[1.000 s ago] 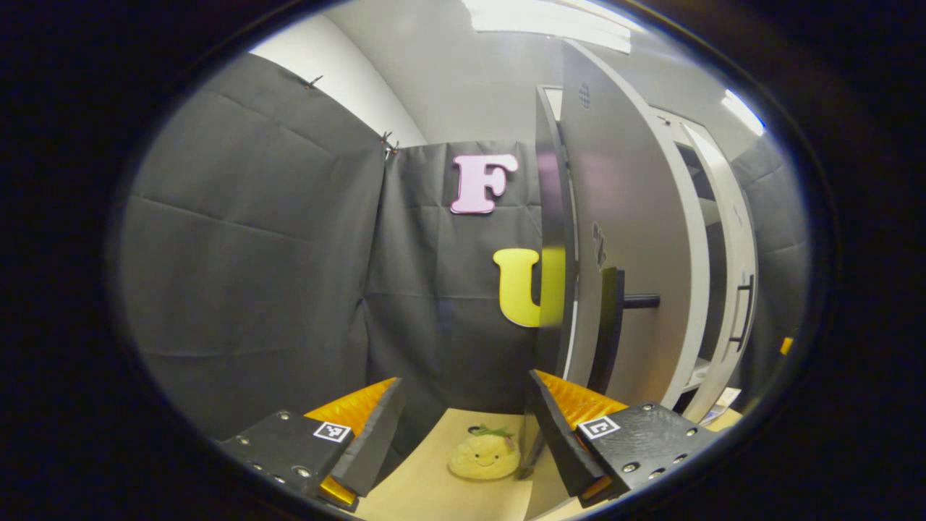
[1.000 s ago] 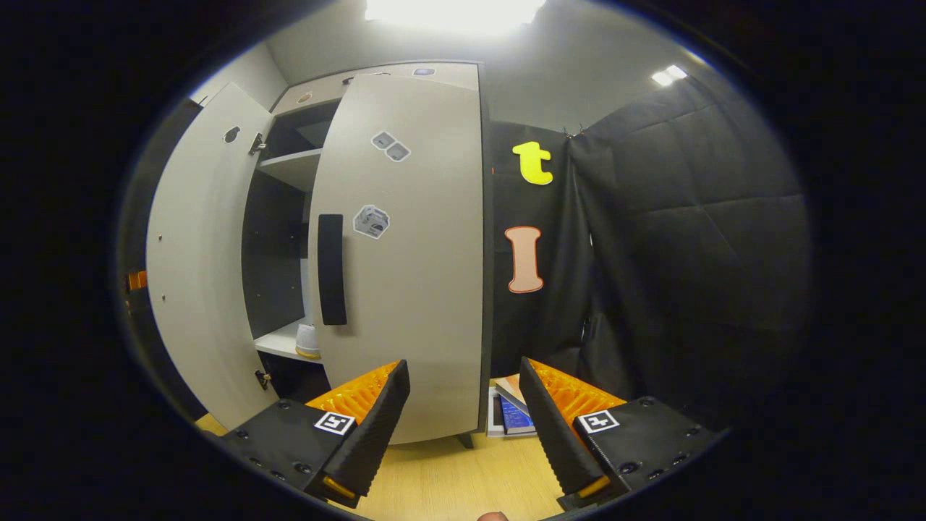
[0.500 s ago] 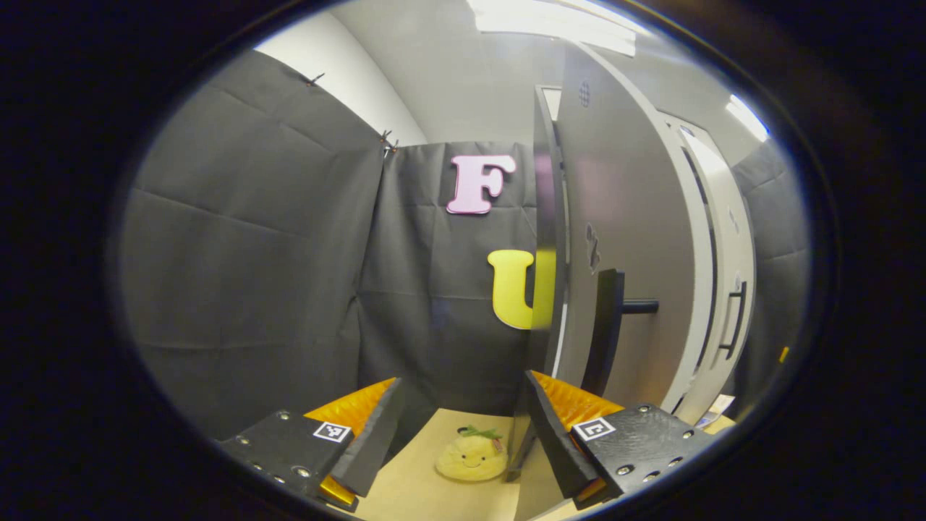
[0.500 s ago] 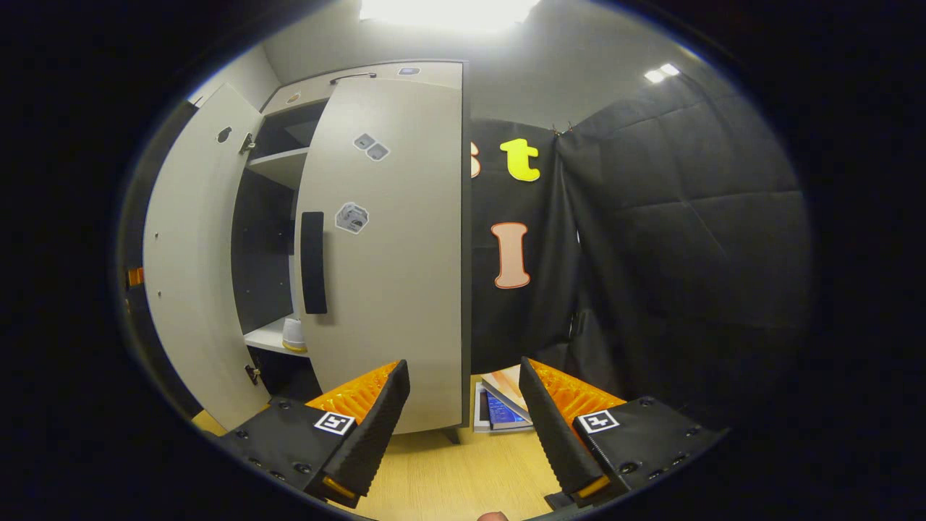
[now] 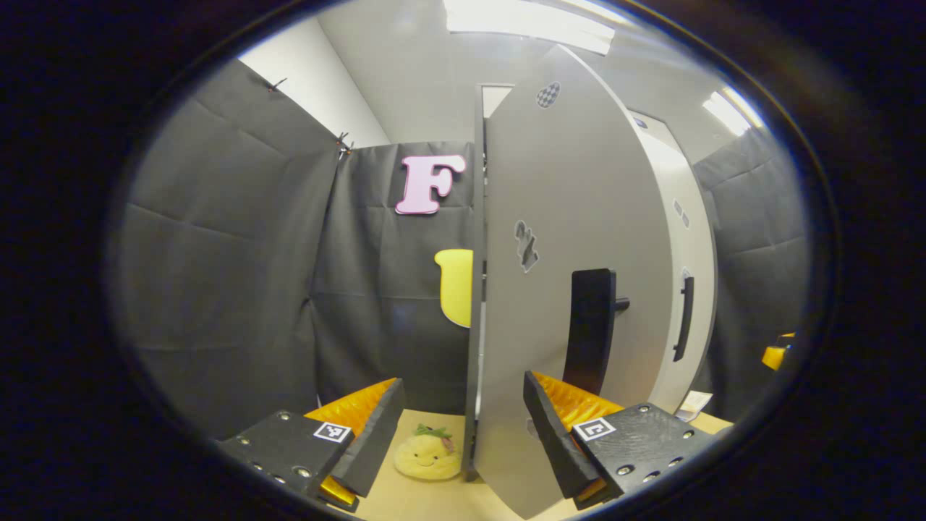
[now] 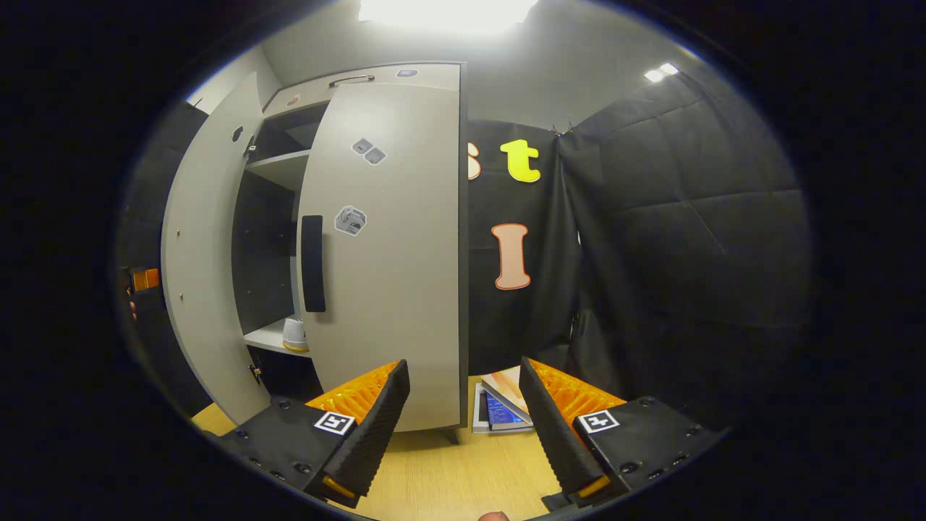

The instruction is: Grab one shoe with the right hand and put it into the shoe cabinet, grab the other shoe with the left hand and put it into the shoe cabinet; then close the right door with the right hand and the left door with the left hand.

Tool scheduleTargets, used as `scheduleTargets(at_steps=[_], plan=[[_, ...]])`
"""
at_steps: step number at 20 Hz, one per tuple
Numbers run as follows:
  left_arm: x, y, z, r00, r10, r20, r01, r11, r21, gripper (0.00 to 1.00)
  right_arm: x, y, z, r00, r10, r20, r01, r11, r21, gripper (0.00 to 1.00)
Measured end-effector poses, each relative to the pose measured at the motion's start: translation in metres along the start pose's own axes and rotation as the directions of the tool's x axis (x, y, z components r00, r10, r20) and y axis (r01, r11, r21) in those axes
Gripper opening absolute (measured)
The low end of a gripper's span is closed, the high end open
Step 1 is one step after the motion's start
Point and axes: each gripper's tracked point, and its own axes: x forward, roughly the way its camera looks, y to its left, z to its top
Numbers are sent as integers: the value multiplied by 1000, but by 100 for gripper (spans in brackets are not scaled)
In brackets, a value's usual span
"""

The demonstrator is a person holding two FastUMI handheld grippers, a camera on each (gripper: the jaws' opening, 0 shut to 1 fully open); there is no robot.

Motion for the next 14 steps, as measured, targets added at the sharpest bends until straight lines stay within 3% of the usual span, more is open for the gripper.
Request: scheduleTargets(at_steps=[8,14], plan=[[43,-92,-16,991,-128,-26,127,991,-28,95,-13,-53,-4,996,-91,-7,91,996,17,96],[76,-117,-10,993,-117,-18,117,993,-30,94,-18,-79,-12,991,-131,-21,132,990,42,95]])
